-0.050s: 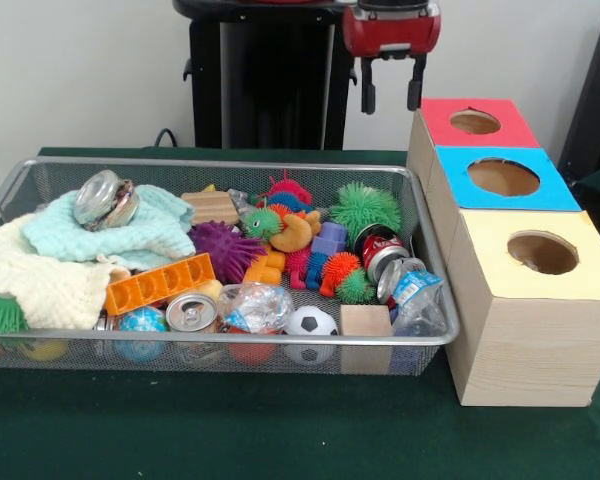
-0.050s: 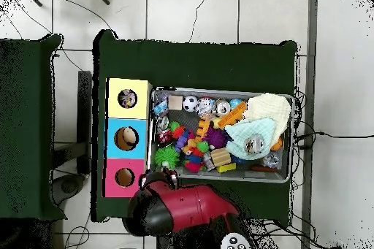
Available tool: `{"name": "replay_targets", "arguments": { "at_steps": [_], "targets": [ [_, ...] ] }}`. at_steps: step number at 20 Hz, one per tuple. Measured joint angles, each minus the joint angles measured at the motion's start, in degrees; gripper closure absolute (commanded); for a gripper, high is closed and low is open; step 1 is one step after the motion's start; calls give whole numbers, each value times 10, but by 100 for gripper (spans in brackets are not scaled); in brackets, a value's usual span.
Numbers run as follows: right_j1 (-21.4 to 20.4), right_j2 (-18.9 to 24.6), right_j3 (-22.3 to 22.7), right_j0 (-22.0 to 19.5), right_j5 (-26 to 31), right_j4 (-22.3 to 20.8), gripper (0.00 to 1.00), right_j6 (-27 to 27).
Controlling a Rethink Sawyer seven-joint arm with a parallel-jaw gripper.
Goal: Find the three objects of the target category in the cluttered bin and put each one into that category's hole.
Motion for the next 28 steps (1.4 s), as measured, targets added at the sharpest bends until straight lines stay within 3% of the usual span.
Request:
{"name": "replay_targets", "arguments": {
  "at_steps": [11, 22, 28],
  "targets": [
    [22, -3, 0, -21, -21, 0, 0, 0],
    [30, 50, -7, -155, -21, 0, 0, 0],
    [43, 74, -15, -190, -21, -12, 0, 0]
  ]
}}
